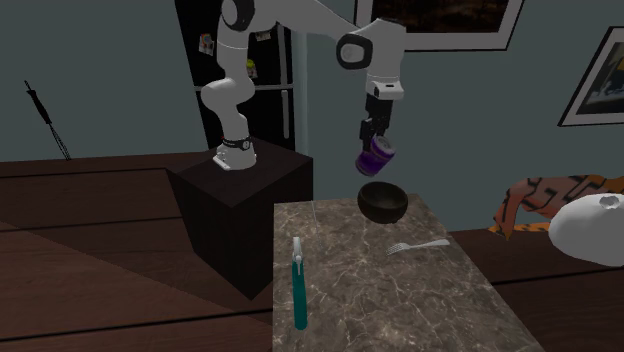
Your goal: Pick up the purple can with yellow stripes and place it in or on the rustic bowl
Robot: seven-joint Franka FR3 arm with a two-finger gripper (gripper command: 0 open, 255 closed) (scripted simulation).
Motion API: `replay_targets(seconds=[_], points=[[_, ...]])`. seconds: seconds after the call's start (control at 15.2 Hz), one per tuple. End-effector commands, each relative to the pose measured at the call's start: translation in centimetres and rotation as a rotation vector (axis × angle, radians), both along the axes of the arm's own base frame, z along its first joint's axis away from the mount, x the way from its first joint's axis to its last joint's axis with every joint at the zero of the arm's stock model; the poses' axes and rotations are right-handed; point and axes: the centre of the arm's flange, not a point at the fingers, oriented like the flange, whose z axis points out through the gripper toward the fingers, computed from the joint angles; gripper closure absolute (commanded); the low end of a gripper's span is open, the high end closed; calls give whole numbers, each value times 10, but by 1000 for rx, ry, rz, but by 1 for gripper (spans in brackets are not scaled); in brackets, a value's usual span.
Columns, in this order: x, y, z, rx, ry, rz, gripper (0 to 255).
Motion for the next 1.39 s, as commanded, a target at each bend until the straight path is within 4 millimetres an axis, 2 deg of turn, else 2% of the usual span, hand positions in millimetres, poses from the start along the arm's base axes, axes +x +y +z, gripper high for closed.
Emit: replay_targets(seconds=[0.0,0.07,1.32], points=[[12,26,4,1,-1,-1,255],[21,42,6,1,-1,-1,255],[21,42,-94,1,-1,-1,255]])
